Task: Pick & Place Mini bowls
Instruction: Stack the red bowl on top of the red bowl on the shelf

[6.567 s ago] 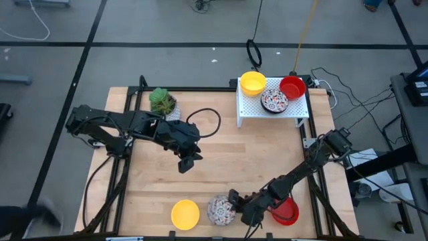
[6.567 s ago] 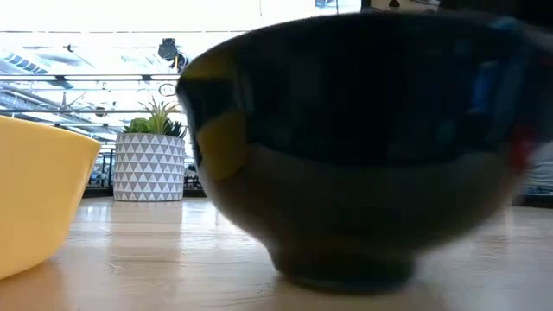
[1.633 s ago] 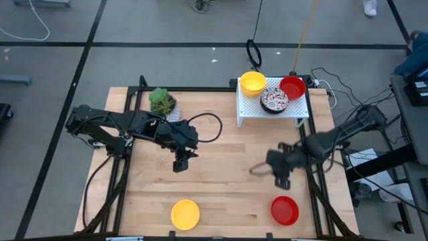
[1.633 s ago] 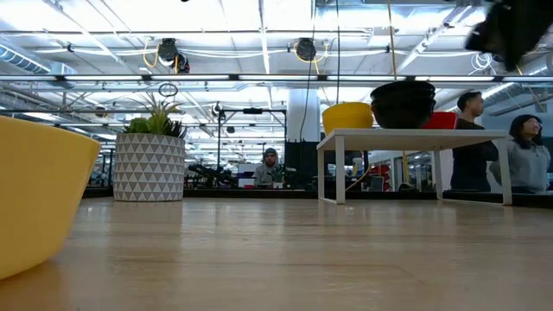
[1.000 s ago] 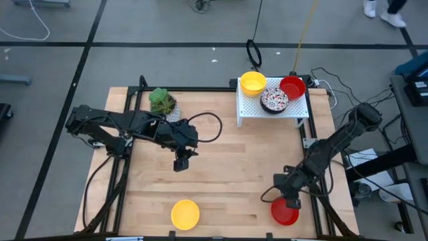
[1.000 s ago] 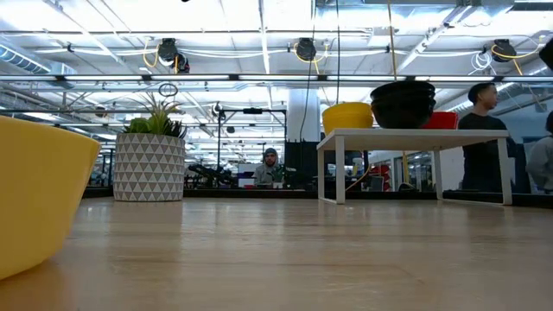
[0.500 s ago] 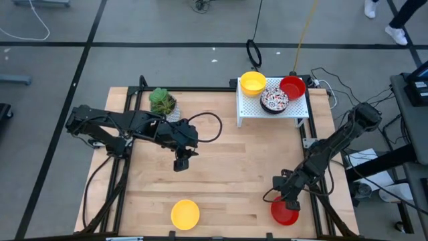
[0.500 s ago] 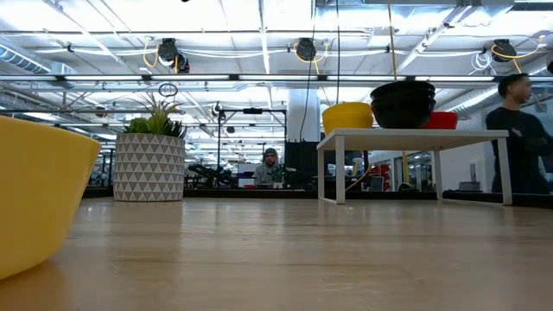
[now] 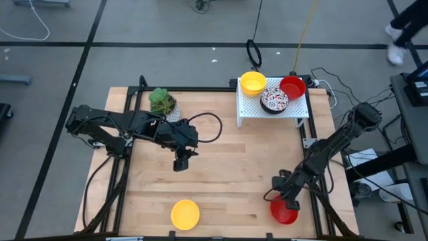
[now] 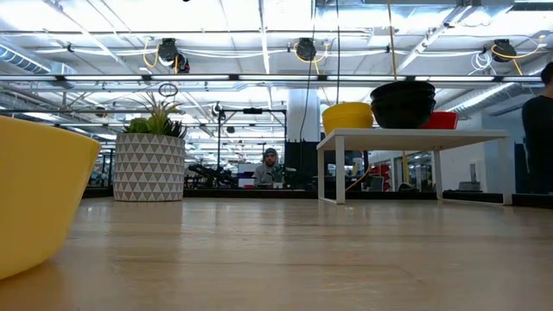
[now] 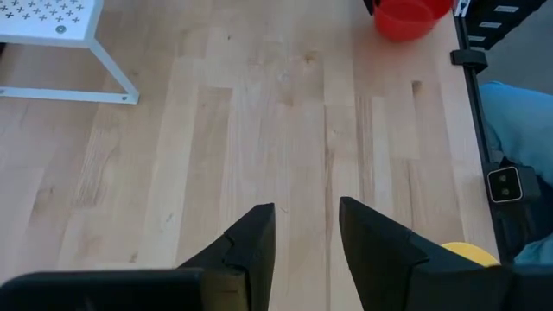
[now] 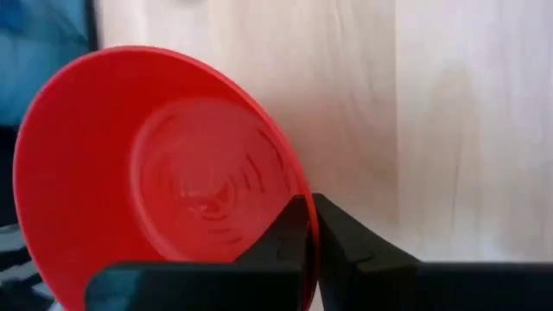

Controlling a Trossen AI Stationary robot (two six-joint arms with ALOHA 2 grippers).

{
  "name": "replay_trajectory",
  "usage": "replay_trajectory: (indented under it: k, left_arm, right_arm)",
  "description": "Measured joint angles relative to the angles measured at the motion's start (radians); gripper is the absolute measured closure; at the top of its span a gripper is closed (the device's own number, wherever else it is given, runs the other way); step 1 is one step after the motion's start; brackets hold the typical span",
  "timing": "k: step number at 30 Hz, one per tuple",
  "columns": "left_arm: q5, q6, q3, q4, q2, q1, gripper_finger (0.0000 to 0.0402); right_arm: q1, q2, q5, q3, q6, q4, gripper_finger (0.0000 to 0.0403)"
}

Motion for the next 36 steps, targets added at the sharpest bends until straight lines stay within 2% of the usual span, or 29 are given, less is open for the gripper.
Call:
replay_trajectory:
  k: [6, 11, 21, 26, 32, 36]
  left_arm:
    - [0.0, 0.001, 0.0, 0.0, 0.0, 0.0, 0.027]
    - [0.0, 0.006, 0.0, 0.0, 0.0, 0.0, 0.027]
    - [-0.001, 0.006, 0.0, 0.0, 0.0, 0.0, 0.027]
    - [-0.001, 0.006, 0.0, 0.0, 0.0, 0.0, 0.027]
    - [-0.003, 0.019, 0.0, 0.0, 0.0, 0.0, 0.027]
    - [-0.04, 0.023, 0.0, 0.0, 0.0, 0.0, 0.027]
  right_arm:
    - [-0.048, -0.061, 0.131, 0.0, -0.138, 0.133, 0.0402]
    - [-0.154, -0.162, 0.263, 0.0, -0.296, 0.23, 0.0402]
    - [-0.479, -0.374, 0.273, 0.0, -0.486, 0.263, 0.0402]
    - [-0.619, -0.438, 0.271, 0.042, -0.576, 0.213, 0.0402]
    - [-0.754, -0.452, 0.273, 0.18, -0.709, 0.081, 0.0403]
    - [-0.856, -0.451, 0.356, 0.283, -0.708, -0.031, 0.0403]
